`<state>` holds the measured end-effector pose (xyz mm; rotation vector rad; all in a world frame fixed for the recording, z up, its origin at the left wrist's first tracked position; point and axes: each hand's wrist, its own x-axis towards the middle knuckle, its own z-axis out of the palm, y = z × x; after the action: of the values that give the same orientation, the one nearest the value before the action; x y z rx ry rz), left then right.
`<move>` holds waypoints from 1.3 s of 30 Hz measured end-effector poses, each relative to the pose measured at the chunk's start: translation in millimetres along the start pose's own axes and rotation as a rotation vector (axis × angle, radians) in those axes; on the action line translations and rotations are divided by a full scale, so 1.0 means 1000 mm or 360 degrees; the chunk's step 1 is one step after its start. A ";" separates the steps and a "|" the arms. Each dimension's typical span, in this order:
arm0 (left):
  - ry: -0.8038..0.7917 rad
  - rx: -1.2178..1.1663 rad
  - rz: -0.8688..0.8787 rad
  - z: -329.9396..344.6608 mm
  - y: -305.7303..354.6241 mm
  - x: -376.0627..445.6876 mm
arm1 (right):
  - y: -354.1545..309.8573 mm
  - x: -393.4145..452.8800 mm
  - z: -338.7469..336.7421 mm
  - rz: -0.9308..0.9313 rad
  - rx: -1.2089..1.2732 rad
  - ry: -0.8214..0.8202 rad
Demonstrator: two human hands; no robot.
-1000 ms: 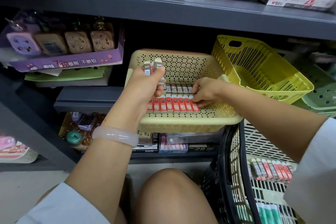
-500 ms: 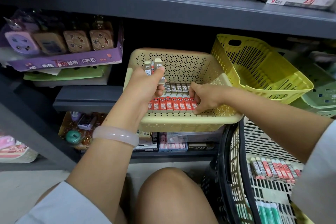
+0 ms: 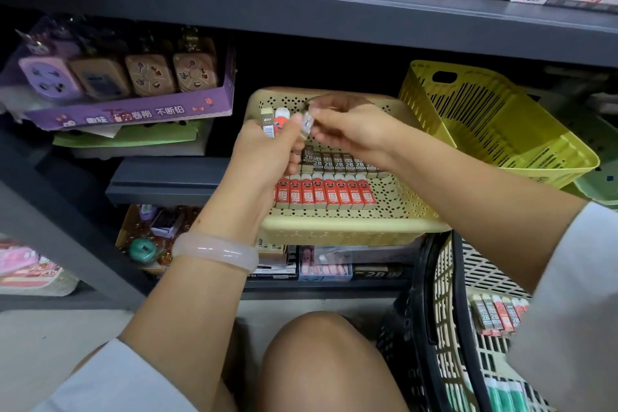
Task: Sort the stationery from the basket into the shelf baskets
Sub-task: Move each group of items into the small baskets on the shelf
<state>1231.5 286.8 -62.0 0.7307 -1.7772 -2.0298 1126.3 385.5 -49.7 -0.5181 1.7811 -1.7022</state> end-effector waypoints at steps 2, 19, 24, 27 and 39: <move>0.0055 -0.0076 -0.0023 -0.004 0.003 0.001 | 0.002 0.010 -0.004 -0.0004 -0.0124 0.0266; -0.0120 0.0155 0.0020 -0.002 0.001 -0.002 | 0.003 0.016 -0.004 0.0197 -0.0545 0.0265; -0.0117 0.0186 0.0032 0.003 -0.001 -0.004 | -0.006 -0.003 -0.002 0.0001 -0.0288 -0.0229; -0.0086 0.0157 0.0027 0.004 -0.002 -0.006 | -0.009 -0.006 -0.011 -0.0079 -0.0352 -0.0017; -0.0149 0.0274 0.0062 0.000 0.000 -0.011 | 0.011 -0.016 -0.038 0.0784 -0.2006 0.0149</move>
<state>1240.0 292.9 -60.5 0.6537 -2.0228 -1.9322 1114.0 425.5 -58.7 -0.4104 2.6171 -0.1291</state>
